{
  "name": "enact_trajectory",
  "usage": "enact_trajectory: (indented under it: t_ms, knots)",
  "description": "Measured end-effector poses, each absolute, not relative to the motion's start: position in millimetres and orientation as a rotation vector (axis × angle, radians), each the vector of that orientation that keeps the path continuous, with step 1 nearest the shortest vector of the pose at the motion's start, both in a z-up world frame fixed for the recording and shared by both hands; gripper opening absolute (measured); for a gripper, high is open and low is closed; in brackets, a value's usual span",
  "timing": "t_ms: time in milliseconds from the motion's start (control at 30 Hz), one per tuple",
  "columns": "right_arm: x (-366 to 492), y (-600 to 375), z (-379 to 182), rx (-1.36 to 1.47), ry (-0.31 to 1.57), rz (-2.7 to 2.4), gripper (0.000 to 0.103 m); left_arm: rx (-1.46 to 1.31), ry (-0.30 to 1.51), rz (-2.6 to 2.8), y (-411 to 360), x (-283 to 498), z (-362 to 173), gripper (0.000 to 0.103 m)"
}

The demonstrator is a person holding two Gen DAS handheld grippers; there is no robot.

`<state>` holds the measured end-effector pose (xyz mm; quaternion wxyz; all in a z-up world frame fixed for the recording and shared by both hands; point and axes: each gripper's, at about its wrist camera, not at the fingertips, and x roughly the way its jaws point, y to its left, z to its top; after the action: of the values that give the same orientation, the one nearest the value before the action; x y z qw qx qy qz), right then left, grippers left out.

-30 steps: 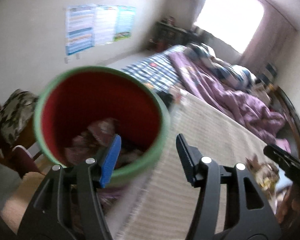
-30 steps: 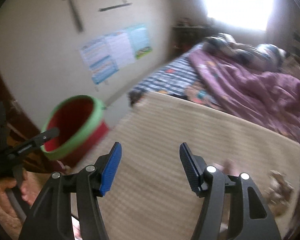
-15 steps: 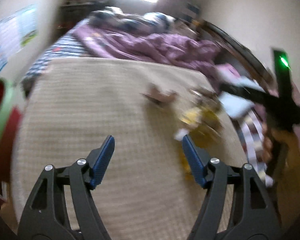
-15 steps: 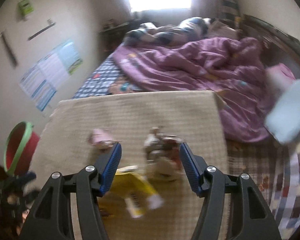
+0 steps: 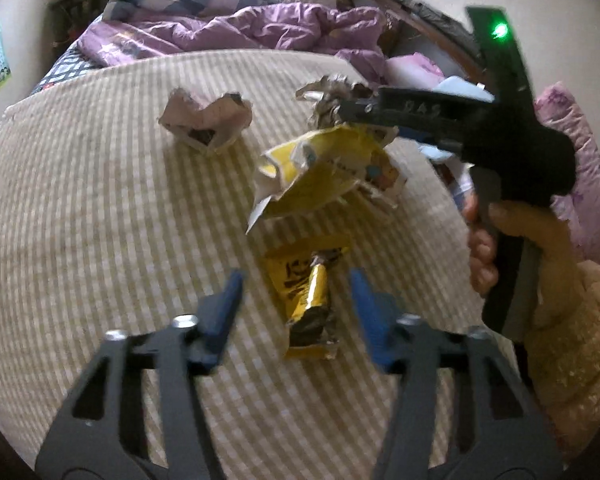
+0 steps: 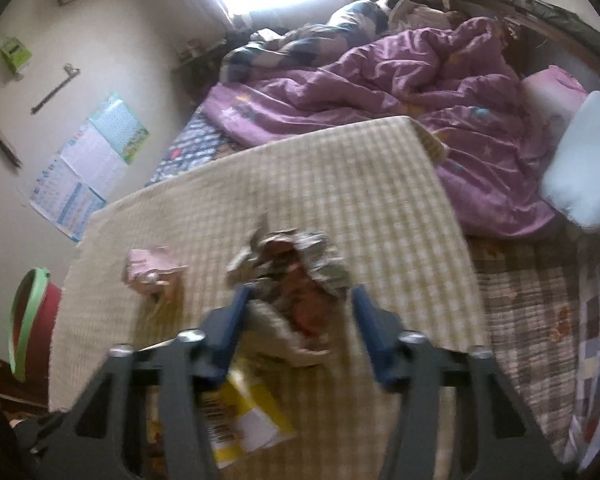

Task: Collect trash
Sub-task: 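Grasp the yellow-black wrapper with the left tool while the right tool grasps crumpled foil paper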

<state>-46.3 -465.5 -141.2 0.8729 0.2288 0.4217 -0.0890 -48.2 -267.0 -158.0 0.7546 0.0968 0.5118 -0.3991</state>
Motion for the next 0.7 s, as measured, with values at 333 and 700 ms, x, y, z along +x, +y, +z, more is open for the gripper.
enact_trajectory:
  t_ms: [333, 700]
  knots:
    - [-54, -435, -141, 0.519, 0.821, -0.086, 0.035, 0.173, 1.097, -0.804, -238, -43, -151, 0.019]
    - [-18, -348, -142, 0.545, 0.864, 0.177, 0.035, 0.053, 0.998, -0.575, -161, -12, -124, 0.019]
